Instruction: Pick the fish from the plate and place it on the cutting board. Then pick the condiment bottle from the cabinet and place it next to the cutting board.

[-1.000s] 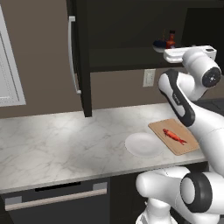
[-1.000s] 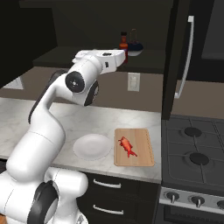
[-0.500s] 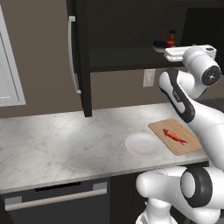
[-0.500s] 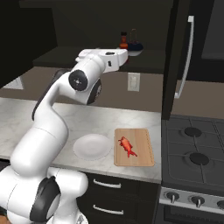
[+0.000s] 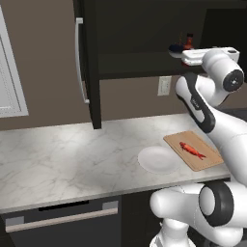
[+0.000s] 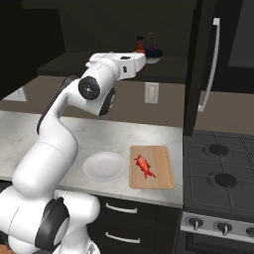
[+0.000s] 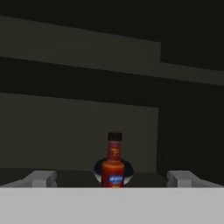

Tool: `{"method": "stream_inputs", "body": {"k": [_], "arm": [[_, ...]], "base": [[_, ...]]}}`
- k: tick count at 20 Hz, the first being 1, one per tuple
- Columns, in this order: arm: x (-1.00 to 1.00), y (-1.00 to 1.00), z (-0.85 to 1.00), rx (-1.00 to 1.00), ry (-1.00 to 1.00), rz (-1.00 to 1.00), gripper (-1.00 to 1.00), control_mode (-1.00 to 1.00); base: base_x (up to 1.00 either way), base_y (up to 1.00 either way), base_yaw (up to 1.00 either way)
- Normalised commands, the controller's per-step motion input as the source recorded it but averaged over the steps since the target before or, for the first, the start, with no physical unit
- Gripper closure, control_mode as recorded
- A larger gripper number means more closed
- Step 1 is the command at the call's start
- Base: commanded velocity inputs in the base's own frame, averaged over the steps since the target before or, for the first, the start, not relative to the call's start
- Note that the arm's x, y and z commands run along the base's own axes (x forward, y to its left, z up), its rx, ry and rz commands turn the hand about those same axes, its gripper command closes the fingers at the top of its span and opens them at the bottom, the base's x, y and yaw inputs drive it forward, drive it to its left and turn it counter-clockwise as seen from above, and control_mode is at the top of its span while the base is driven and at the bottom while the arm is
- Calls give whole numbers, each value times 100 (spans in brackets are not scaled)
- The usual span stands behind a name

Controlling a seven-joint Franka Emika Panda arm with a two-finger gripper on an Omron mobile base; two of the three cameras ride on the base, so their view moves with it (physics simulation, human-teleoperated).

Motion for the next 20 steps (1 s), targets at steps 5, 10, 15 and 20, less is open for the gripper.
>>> {"method": "stream_inputs", "body": {"k": [5,10,15,20], "arm": [[1,0,7,0,0,0,-100,-100],[5,0,0,0,4,0,-100,-100],[8,0,0,0,10,0,-100,-100],[9,0,4,3,9,0,-100,-100]], "base": [[0,0,0],[0,0,0],[0,0,0],[0,0,0]]}}
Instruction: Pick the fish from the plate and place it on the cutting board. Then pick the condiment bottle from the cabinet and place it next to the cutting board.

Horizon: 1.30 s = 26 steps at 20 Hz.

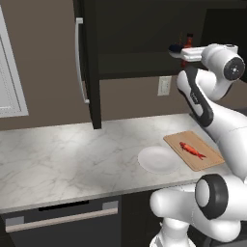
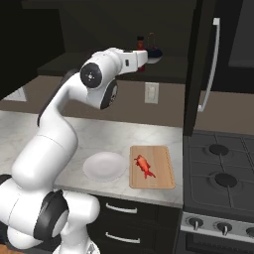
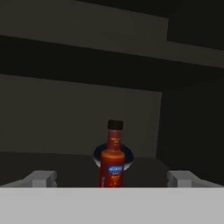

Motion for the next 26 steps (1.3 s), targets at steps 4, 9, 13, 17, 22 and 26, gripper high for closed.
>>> {"method": "stream_inputs", "body": {"k": [4,9,13,17,22,26], "arm": [[8,0,11,5,4,0,-100,-100],[2,0,8,5,1,0,-100,-100],[0,0,1,5,0,0,-100,-100],[0,0,0,5,0,0,-100,-100],[3,0,0,3,0,0,-100,-100],[3,0,0,2,0,0,-100,-100]], "base": [[0,0,0],[0,0,0],[0,0,0],[0,0,0],[0,0,0],[0,0,0]]}}
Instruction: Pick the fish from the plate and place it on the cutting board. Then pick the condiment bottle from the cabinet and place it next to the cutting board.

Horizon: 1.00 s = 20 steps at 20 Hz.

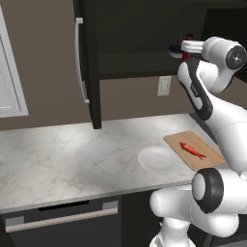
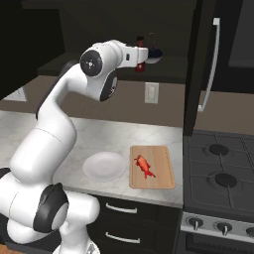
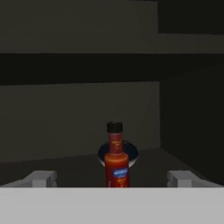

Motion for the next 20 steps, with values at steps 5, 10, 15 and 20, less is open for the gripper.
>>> {"method": "stream_inputs", "body": {"k": [5,10,15,20], "arm": [[0,0,0,0,-3,0,-100,-100],[0,0,0,0,-6,0,-100,-100],[0,0,0,0,-5,-1,-100,-100],[0,0,-2,0,-3,0,-100,-100]], "base": [[0,0,0],[0,0,0],[0,0,0],[0,0,0]]}}
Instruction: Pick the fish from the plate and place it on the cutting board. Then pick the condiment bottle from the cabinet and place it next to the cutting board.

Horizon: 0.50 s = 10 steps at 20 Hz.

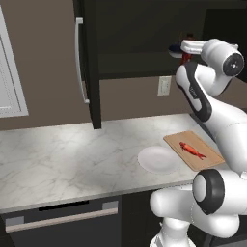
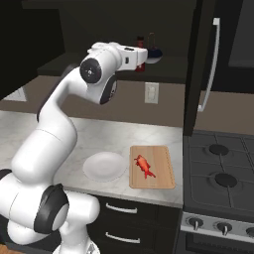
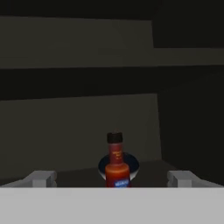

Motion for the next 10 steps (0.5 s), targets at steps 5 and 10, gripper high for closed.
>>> {"method": "stream_inputs", "body": {"k": [5,10], "arm": [[0,0,-3,0,-1,0,-100,-100],[0,0,-5,0,0,0,-100,-100]], "base": [[0,0,0],[0,0,0]]}}
